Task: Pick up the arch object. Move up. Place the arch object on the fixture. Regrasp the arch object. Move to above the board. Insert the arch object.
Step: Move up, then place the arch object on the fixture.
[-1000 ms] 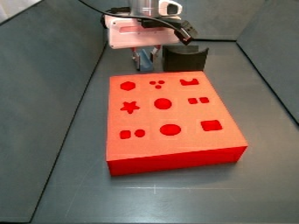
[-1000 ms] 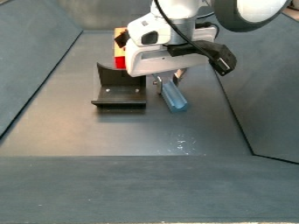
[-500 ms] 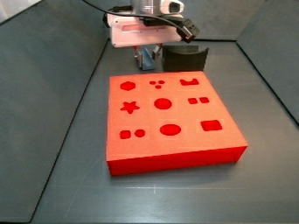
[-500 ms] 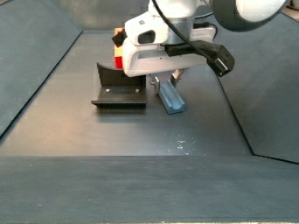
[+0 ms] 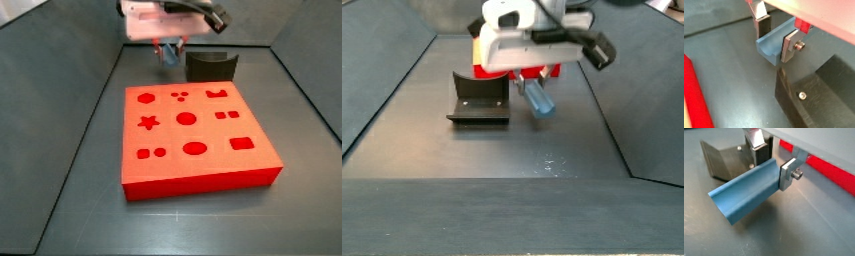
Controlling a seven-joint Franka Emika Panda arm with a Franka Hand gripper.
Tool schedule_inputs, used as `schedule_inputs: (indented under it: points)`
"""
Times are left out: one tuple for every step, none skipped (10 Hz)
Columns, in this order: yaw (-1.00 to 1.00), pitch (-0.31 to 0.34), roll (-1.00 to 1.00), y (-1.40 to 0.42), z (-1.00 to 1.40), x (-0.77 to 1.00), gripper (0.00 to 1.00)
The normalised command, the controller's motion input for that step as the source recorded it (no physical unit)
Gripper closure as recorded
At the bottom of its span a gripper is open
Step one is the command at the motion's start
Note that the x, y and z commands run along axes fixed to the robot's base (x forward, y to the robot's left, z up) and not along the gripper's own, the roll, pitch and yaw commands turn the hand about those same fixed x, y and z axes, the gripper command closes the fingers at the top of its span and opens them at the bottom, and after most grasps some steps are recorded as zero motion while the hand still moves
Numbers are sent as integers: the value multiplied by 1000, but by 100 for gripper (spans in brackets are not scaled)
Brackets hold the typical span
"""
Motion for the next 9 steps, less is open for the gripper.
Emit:
schedule_inputs:
  points:
    - [14, 27, -78, -10, 219, -29, 100]
    - [0, 0, 0, 0, 1000, 0, 100]
    - [-5, -6, -3, 2, 1000, 8, 100]
    - [0, 21, -19, -1, 1000, -6, 100]
    - [10, 28, -43, -4, 1000, -8, 100]
    - [13, 30, -63, -5, 1000, -13, 100]
    - [13, 29, -73, -4, 1000, -15, 100]
    - [3, 31, -95, -3, 1000, -22, 100]
    - [-1, 32, -111, -3, 1000, -24, 100]
